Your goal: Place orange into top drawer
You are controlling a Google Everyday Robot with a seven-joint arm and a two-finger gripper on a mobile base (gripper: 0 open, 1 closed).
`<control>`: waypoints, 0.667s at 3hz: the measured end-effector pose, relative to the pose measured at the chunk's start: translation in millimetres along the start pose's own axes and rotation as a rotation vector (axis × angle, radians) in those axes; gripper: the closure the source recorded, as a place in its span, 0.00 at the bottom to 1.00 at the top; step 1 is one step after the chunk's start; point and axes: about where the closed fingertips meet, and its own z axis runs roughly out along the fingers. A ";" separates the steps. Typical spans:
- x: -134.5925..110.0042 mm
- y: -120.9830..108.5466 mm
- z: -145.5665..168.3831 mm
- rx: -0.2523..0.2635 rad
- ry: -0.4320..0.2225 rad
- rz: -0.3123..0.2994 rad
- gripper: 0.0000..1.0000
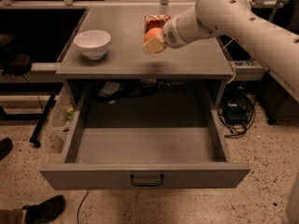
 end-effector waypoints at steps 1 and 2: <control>27.0 32.4 -30.2 -0.001 0.035 0.019 1.00; 54.3 69.5 -47.4 -0.020 0.092 0.043 1.00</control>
Offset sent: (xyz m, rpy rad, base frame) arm -0.1547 -0.0108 -0.0413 -0.0637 0.1698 -0.0318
